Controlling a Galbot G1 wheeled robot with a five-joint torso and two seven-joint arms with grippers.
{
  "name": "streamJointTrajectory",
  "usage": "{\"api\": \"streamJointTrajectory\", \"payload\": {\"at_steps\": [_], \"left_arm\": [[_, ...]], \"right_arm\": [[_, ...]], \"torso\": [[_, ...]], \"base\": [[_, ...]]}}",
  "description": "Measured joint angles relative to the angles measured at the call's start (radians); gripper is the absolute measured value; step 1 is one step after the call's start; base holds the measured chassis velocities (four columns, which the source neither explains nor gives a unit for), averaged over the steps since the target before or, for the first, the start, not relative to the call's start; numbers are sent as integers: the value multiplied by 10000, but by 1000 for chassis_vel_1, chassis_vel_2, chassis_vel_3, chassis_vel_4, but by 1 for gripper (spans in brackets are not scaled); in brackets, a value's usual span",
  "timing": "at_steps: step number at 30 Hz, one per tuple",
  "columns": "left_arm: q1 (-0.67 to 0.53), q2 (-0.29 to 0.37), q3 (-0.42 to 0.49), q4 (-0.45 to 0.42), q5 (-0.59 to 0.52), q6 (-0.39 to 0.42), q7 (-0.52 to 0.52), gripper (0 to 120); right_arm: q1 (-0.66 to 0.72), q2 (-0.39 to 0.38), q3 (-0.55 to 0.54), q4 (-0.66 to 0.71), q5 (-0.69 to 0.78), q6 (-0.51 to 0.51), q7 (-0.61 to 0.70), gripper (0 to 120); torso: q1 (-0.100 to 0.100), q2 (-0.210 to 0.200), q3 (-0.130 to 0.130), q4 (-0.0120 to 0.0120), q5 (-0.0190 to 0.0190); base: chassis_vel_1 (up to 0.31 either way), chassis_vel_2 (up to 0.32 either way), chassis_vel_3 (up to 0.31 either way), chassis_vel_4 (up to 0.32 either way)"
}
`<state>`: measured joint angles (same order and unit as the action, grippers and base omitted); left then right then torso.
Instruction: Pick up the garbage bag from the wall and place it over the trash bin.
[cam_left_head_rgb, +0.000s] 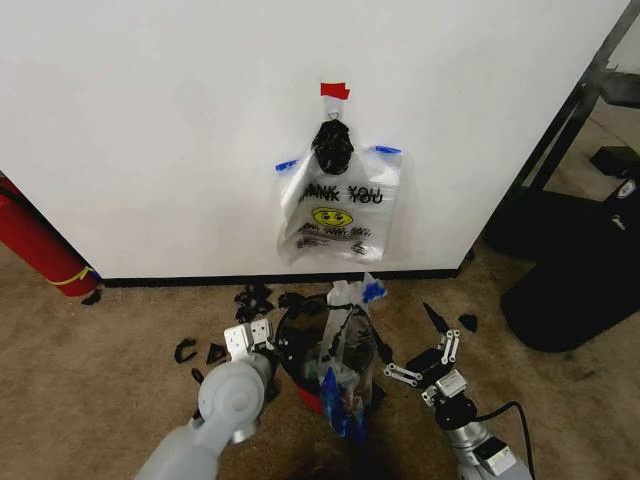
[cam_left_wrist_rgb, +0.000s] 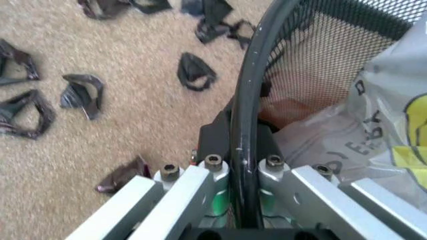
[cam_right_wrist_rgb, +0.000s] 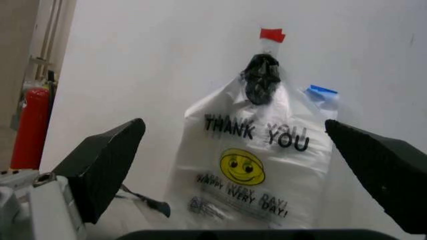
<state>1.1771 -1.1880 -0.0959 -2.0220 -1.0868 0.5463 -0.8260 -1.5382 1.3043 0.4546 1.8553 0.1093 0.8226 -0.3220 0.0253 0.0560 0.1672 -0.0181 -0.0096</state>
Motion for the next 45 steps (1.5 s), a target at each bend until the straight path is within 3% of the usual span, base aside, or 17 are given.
{"api": "streamJointTrajectory", "payload": {"at_steps": [5, 9, 12, 15, 16, 17, 22, 26, 31, 34, 42, 45], "left_arm": [[313, -166, 339, 405, 1760, -1152, 1237, 0], [353, -241, 514, 505, 2164, -1201, 1484, 0], [322, -176, 635, 580, 2270, -1000, 1612, 13], [297, -145, 651, 595, 2298, -889, 1615, 16], [205, -13, 622, 530, 2438, -648, 1631, 30], [170, 53, 593, 463, 2444, -592, 1644, 34], [-165, 460, 433, -85, 2462, -574, 1823, 52], [-781, 1005, 573, -413, 2261, -576, 2108, 68], [-926, 923, 790, -635, 2190, -575, 2444, 85], [-786, 802, 705, -812, 2501, -532, 2823, 97], [-715, 909, 77, -1248, 2793, -918, 3321, 100], [-534, 978, -208, -1438, 3707, -1608, 3842, 100]], "right_arm": [[-46, 11, 39, 34, -53, 0, 75, 100], [-110, -8, 124, 122, -53, 0, 134, 100], [-168, 0, 145, 254, -52, 0, 179, 100], [-180, 2, 149, 267, -52, 0, 187, 100], [-235, 8, 174, 267, -74, 0, 203, 100], [-257, 16, 182, 266, -87, 0, 206, 100], [-255, 34, 187, 155, -70, 0, 289, 100], [29, -439, 264, 14, 189, 0, 389, 100], [215, -708, 209, -370, 584, -25, 389, 100], [531, -811, 287, -580, -159, -76, 337, 100], [464, -1026, 282, -491, 368, -548, 696, 100], [473, -1067, 346, -460, 364, -599, 712, 100]], "torso": [[0, -1, 0, 0, 0], [-1, -1, -1, 0, 1], [-1, -1, -1, 1, 1], [-1, -1, -1, 0, 1], [0, -1, 1, 0, -1], [0, -2, 2, -1, -3], [0, -2, 3, -1, -2], [0, -2, 3, 0, -2], [0, -2, 2, -3, 0], [1, -2, 2, 3, 0], [1, -2, 1, -3, -2], [1, -2, 1, 0, -1]], "base": [[0, 0, 0, 0], [0, 0, 0, 0], [0, 0, 0, 0], [0, 0, 0, 0], [0, 0, 0, 0], [0, 0, 0, 0], [0, 0, 0, 0], [0, 0, 0, 0], [0, 0, 0, 0], [0, 0, 0, 0], [0, 0, 0, 0], [0, 0, 0, 0]]}}
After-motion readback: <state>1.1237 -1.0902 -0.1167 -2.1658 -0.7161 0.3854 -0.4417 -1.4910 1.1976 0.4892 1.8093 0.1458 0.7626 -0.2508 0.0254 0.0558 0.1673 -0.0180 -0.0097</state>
